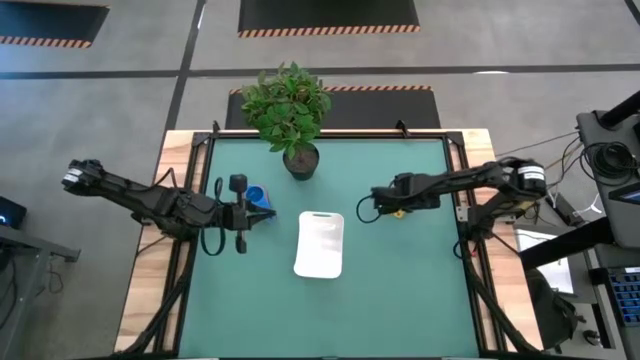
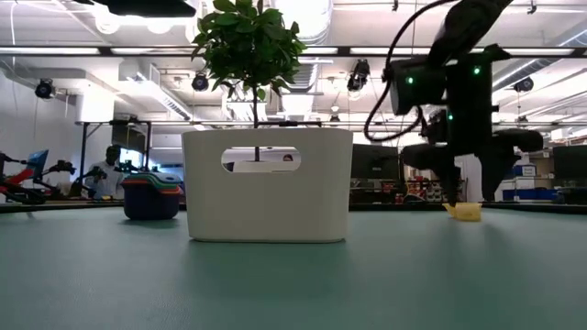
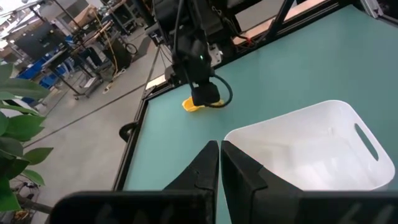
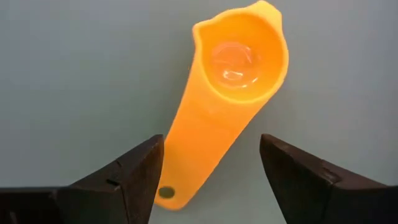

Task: Nest measuring cups in basket
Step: Stack the yellow measuring cup on top of the blue measuring cup

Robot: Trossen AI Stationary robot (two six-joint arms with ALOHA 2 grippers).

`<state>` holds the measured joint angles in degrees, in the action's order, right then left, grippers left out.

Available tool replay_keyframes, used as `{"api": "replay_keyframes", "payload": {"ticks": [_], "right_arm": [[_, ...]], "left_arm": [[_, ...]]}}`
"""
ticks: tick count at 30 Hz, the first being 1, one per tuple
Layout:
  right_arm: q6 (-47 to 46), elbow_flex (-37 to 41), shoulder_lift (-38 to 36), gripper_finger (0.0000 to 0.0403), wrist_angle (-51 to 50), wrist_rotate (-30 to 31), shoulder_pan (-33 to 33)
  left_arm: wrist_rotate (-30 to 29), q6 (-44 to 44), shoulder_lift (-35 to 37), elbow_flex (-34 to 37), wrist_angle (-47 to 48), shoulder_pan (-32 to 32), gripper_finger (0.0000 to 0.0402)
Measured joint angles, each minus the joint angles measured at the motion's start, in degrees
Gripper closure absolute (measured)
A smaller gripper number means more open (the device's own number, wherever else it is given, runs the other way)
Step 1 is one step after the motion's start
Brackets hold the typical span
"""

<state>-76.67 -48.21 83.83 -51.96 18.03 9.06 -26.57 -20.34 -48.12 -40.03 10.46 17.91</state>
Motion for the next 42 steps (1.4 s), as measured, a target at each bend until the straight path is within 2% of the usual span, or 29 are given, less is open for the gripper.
{"api": "replay_keyframes", "payload": {"ticks": [8, 16, 25, 42], "right_arm": [[-0.19, 0.0, 2.97, 0.0152, 0.17, 0.62, 0.06], [4.07, 0.0, 2.97, 0.0175, 0.46, 1.47, 0.11], [-2.83, 0.83, 2.95, 0.0194, -0.36, 1.7, 0.22], [-5.92, 0.7, 0.96, 0.0125, -3.09, 1.5, 0.0]], "left_arm": [[0.07, 0.26, 0.0, 0.0, -0.01, 0.02, 0.0402], [0.09, 0.26, 0.0, 0.0, -0.15, 0.02, 0.0402], [0.11, 0.28, 0.0, 0.0, -0.02, 0.02, 0.0402], [0.13, 0.31, 0.0, 0.0, 0.72, 0.02, 0.0402]]}}
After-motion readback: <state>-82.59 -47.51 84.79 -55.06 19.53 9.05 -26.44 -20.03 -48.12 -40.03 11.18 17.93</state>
